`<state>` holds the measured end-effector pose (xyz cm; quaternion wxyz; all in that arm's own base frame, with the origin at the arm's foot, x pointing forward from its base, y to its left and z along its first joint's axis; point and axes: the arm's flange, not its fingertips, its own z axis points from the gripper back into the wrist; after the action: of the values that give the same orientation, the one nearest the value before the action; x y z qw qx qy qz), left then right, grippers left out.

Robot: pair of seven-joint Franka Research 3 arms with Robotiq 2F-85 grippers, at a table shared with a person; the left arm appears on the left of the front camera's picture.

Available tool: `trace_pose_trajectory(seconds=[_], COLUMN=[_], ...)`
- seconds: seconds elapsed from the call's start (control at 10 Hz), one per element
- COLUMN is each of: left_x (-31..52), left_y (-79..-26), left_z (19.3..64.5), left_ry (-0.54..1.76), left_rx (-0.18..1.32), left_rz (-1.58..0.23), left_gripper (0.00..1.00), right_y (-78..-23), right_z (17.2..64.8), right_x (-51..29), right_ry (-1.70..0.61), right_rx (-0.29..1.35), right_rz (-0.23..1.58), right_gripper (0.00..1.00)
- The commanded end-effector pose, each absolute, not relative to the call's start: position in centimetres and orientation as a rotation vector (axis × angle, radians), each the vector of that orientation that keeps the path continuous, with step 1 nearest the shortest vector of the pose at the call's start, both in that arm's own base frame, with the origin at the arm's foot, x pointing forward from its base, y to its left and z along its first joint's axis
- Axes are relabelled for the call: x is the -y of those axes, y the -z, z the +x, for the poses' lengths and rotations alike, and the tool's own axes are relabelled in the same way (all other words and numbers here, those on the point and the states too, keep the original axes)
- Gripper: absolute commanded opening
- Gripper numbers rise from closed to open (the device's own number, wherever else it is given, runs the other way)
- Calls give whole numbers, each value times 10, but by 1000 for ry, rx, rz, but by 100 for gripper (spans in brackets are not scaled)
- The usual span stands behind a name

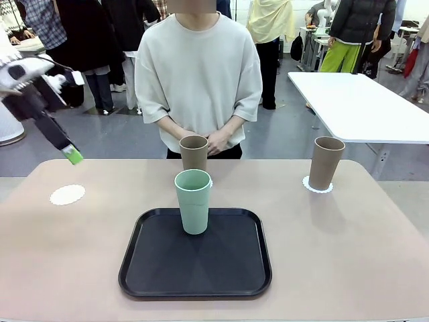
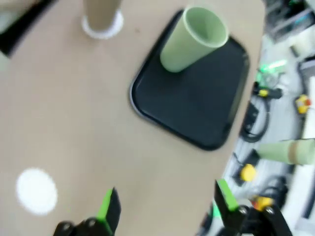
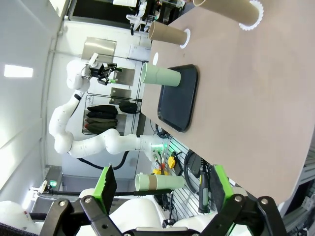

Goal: Place coasters on the table and set cups on them.
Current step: Take one Reusable plastic cup from the Flat Tray and place it on a coaster set by the human.

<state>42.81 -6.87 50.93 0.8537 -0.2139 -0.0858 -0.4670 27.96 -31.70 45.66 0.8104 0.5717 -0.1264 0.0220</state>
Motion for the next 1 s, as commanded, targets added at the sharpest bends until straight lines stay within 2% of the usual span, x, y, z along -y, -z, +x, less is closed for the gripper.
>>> trace_pose_trajectory(seconds=[0.0,0.3,0.6,0.8,0.9], left_x=[91,133,164,153,169], left_y=[-482,-456,-434,-435,-442], left_z=[416,406,400,403,399], left_ry=[1131,1268,1329,1261,1313], left_rx=[269,470,525,462,492], left_rz=[-412,-228,-181,-265,-169], left_gripper=[100,100,100,100,100], right_y=[-458,-458,-458,-458,-458], right_z=[278,278,278,278,278], right_x=[317,317,317,317,317], right_ry=[-51,-51,-51,-51,-51], right_rx=[274,274,274,274,274], right_rz=[1229,1229,1229,1229,1229], right_gripper=[100,100,100,100,100])
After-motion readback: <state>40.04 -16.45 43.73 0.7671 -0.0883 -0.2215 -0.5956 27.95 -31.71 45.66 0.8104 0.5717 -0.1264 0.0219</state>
